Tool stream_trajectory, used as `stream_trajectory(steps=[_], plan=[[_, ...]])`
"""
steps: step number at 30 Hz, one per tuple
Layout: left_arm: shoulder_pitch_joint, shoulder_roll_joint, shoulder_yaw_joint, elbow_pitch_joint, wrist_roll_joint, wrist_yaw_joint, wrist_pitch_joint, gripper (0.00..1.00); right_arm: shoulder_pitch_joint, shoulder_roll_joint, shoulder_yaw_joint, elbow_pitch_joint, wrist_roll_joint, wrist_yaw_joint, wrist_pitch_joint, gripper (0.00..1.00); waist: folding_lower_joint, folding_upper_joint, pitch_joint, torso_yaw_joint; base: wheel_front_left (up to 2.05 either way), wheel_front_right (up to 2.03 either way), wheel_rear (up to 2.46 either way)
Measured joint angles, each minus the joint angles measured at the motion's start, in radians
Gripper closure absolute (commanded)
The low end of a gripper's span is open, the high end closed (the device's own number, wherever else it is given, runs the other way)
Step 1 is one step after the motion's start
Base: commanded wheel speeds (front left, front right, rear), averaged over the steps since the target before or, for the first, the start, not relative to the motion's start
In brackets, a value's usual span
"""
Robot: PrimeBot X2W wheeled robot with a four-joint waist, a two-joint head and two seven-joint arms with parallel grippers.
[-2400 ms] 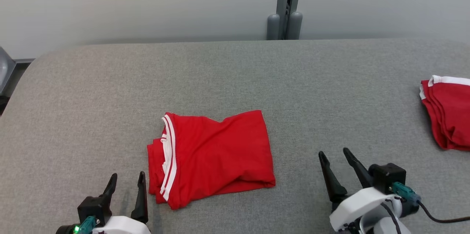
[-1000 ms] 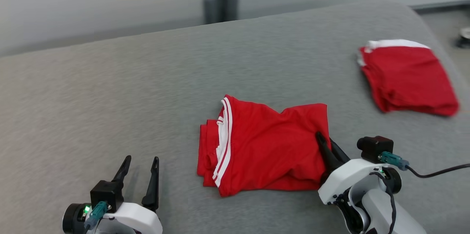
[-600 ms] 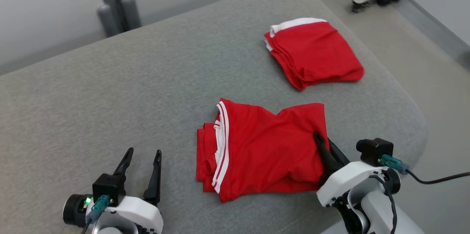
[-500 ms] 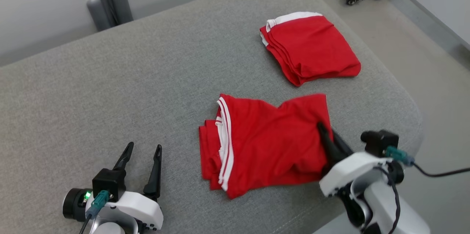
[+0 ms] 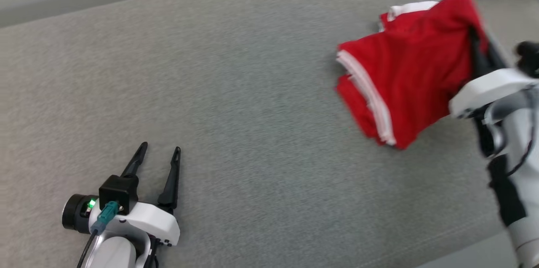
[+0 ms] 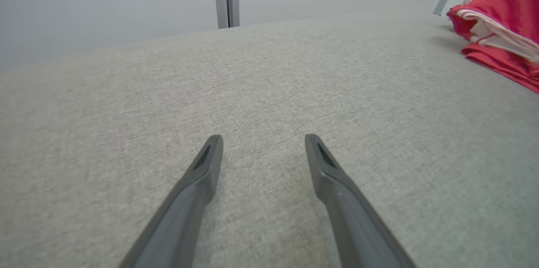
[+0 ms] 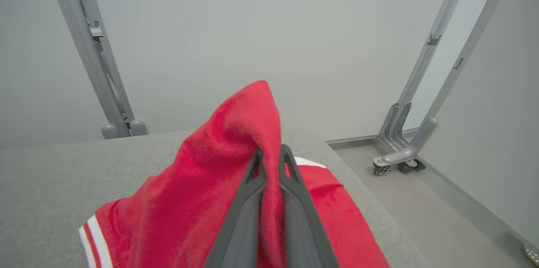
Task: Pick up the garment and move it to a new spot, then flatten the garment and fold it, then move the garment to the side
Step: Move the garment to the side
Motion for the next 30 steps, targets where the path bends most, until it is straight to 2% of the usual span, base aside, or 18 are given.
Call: stream_trajectory(steps=[7, 12, 13, 14, 15, 16, 18, 21, 25, 30], plan=[[-0.007, 0.005, 0.014, -0.017, 0.000, 0.001, 0.000, 0.00, -0.086, -0.129, -0.247, 0.101, -0.239, 0.000, 0.000, 1.00, 0.0000, 0.0000, 0.037, 0.109, 0.00, 0.00, 0.00], [-0.013, 0.001, 0.013, -0.020, 0.000, 0.001, 0.000, 0.00, -0.089, -0.167, -0.428, 0.119, -0.402, 0.000, 0.000, 1.00, 0.0000, 0.0000, 0.052, 0.156, 0.00, 0.00, 0.00], [-0.014, -0.001, 0.013, -0.020, 0.000, 0.001, 0.000, 0.00, -0.089, -0.171, -0.473, 0.118, -0.431, 0.000, 0.000, 0.90, 0.0000, 0.0000, 0.053, 0.161, 0.00, 0.00, 0.00], [-0.014, -0.002, 0.013, -0.020, 0.000, 0.001, 0.000, 0.00, -0.088, -0.172, -0.511, 0.110, -0.460, 0.000, 0.000, 0.62, 0.0000, 0.0000, 0.054, 0.166, 0.00, 0.00, 0.00], [-0.016, -0.003, 0.013, -0.019, 0.000, 0.001, 0.000, 0.00, -0.087, -0.171, -0.543, 0.095, -0.493, 0.000, 0.000, 0.24, 0.0000, 0.0000, 0.054, 0.169, 0.00, 0.00, 0.00], [-0.016, -0.004, 0.014, -0.017, 0.000, 0.001, 0.000, 0.00, -0.087, -0.166, -0.572, 0.078, -0.520, 0.000, 0.000, 0.00, 0.0000, 0.0000, 0.052, 0.171, 0.00, 0.00, 0.00], [-0.016, -0.005, 0.016, -0.014, 0.000, 0.002, 0.000, 0.00, -0.087, -0.135, -0.621, 0.040, -0.547, 0.000, 0.000, 0.00, -0.0001, 0.0000, 0.047, 0.174, 0.00, 0.00, 0.00], [-0.016, -0.006, 0.026, -0.007, -0.004, 0.006, 0.000, 0.00, -0.088, -0.078, -0.628, -0.010, -0.547, 0.000, 0.000, 0.00, 0.0000, 0.0000, 0.034, 0.175, 0.00, 0.00, 0.00], [-0.011, -0.007, 0.046, -0.004, -0.018, 0.011, 0.000, 0.00, -0.056, -0.012, -0.562, -0.085, -0.484, 0.000, 0.000, 0.00, 0.0000, 0.0000, 0.010, 0.178, 0.00, 0.00, 0.00], [0.005, -0.011, 0.059, -0.004, -0.017, 0.016, 0.000, 0.00, 0.058, 0.043, -0.415, -0.197, -0.376, 0.000, 0.000, 0.00, 0.0000, 0.0000, -0.024, 0.191, 0.00, 0.00, 0.00]])
